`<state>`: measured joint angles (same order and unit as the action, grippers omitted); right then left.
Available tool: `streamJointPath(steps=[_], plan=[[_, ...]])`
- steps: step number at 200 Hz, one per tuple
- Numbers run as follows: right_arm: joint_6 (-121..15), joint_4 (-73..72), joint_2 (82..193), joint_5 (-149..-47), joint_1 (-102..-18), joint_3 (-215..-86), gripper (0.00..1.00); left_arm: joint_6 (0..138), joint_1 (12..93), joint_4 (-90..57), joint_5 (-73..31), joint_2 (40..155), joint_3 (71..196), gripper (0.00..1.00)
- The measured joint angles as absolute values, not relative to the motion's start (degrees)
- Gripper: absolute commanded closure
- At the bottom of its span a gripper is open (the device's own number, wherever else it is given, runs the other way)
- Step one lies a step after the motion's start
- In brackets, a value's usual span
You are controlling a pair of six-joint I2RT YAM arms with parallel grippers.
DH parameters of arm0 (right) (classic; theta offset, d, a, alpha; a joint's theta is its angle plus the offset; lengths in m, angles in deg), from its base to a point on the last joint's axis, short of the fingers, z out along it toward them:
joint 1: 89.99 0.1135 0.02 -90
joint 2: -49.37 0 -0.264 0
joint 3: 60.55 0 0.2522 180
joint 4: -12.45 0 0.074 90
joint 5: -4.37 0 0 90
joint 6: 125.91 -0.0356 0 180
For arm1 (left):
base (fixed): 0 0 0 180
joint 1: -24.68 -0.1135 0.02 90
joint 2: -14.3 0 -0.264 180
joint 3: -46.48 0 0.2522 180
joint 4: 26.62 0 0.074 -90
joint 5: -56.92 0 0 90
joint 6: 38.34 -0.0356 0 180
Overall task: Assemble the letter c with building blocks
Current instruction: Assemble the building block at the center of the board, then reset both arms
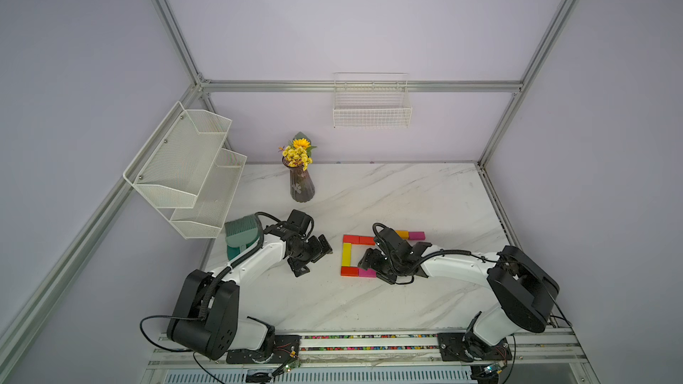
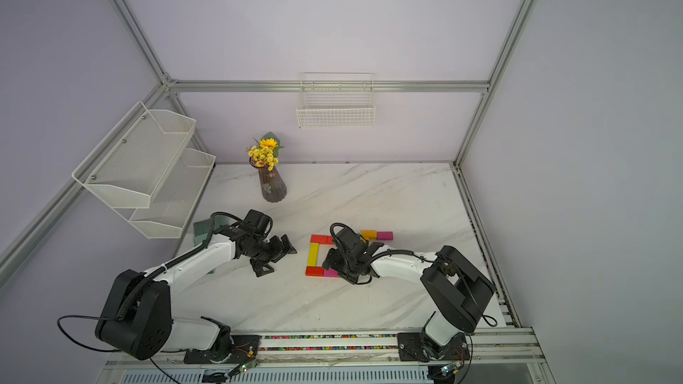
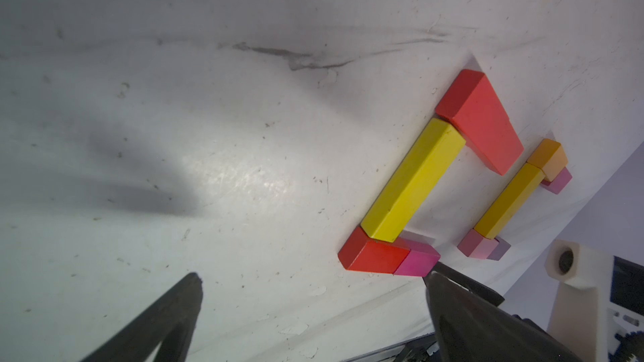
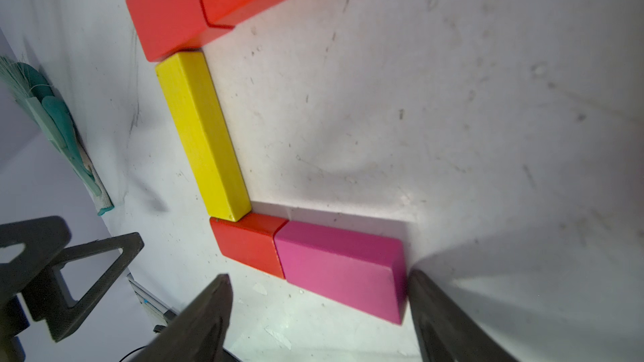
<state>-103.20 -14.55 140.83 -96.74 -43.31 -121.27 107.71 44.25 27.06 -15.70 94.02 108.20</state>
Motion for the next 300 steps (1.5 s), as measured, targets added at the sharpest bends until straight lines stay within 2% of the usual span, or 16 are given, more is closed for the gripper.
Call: streamJointPath(steps=[137, 175, 187, 215, 249, 272, 300], plan=[[-103.2, -14.2, 141.5, -97.3, -43.3, -121.8, 0.18, 108.1, 44.3, 27.0, -15.7, 94.1, 108.2, 0.0], [-104.4, -16.5, 136.0, -97.1, -43.9, -121.7, 0.12, 107.8, 44.3, 29.3, -16.1, 94.0, 112.3, 0.0], [-104.2, -17.5, 132.0, -97.1, -44.5, -121.8, 0.05, 107.3, 44.3, 30.4, -16.9, 93.7, 115.4, 0.0], [-100.6, -22.5, 124.2, -97.9, -50.3, -125.5, 0.03, 104.9, 44.2, 31.3, -19.5, 91.6, 123.5, 0.0], [-90.8, -29.8, 122.3, -95.3, -61.0, -136.2, 0.03, 100.3, 44.2, 30.4, -25.9, 86.7, 128.9, 0.0], [-84.0, -31.9, 122.4, -91.2, -67.2, -141.8, 0.03, 96.4, 44.3, 27.0, -32.9, 81.5, 126.8, 0.0], [-77.1, -31.4, 122.6, -83.1, -73.7, -143.2, 0.03, 90.0, 44.3, 17.3, -43.9, 71.5, 115.9, 0.0]])
